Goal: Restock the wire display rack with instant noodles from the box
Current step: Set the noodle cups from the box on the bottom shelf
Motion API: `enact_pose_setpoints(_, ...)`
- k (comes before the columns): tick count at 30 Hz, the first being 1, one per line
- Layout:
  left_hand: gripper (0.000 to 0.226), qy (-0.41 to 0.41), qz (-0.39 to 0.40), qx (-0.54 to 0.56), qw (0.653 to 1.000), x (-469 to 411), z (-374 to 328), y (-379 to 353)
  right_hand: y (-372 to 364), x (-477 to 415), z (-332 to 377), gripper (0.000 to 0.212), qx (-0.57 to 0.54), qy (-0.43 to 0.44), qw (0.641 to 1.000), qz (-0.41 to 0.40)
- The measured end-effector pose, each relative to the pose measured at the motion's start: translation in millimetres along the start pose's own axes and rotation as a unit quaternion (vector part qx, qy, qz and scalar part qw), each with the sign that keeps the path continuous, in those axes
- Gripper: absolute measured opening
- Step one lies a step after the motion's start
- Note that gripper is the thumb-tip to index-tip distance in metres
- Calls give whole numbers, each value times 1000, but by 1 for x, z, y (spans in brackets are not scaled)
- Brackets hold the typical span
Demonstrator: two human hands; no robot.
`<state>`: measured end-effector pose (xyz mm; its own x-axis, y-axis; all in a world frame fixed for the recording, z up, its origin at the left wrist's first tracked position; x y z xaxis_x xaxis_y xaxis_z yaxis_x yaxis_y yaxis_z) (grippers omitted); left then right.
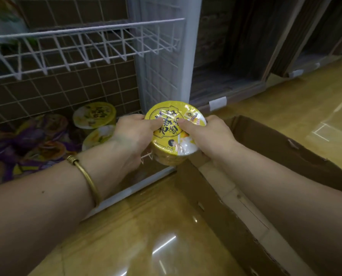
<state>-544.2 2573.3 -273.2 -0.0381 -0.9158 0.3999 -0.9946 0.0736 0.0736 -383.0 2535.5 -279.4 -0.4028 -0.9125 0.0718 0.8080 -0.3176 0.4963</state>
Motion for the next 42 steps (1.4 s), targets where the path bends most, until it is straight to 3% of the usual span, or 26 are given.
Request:
enact_pose_setpoints(9, 17, -17, -68, -49, 996, -59, -1, 41, -59, -34, 34, 70, 61, 3, 998, -6)
enact_pose_setpoints(17, 33, -20, -107, -108, 988, -99, 5, 51, -90, -65, 32, 48, 58, -4, 998, -33)
enact_pose_setpoints(21, 37, -43, -119, -188, 974, -114, 2, 49, -98, -77, 27, 38, 169, 40, 984, -28)
enact_pose_setpoints(23, 44, -46, -120, -241, 962, -120, 4, 45, -105, -75, 24, 44, 240, 29, 970, 31)
enact_pose_setpoints(24, 49, -45, -120, -269, 955, -124, 5, 43, -109, -75, 24, 54, 287, 43, 955, 63)
enact_pose_setpoints(25, 53, -42, -122, -295, 947, -127, 6, 41, -111, -78, 21, 62, 389, 71, 914, 91)
enact_pose_setpoints(28, 60, -30, -129, -364, 922, -138, 12, 39, -113, -80, 18, 53, 506, 93, 847, 137)
enact_pose_setpoints(30, 62, -17, -133, -400, 907, -144, 16, 38, -118, -77, 11, 51, 602, 136, 769, 165)
enact_pose_setpoints(32, 63, -9, -143, -432, 891, -148, 20, 39, -122, -79, 5, 48, 653, 154, 716, 193)
enact_pose_setpoints(37, 59, -2, -145, -495, 857, -156, 32, 39, -129, -80, 4, 43, 703, 187, 653, 210)
enact_pose_setpoints(42, 57, -35, -136, -542, 829, -150, 30, 36, -137, -75, 5, 39, 729, 182, 618, 232)
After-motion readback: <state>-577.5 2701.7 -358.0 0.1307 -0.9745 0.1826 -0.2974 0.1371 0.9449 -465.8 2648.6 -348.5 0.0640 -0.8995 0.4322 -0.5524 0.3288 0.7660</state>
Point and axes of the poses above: each hand's wrist, its own x-axis away from the middle knuckle, its own y-axis out of the back of the hand, z = x × y, the point moved 3 cm from there along -x, towards the middle knuckle, and after that the axes turned 7 degrees about y, right-handed, at the moved point
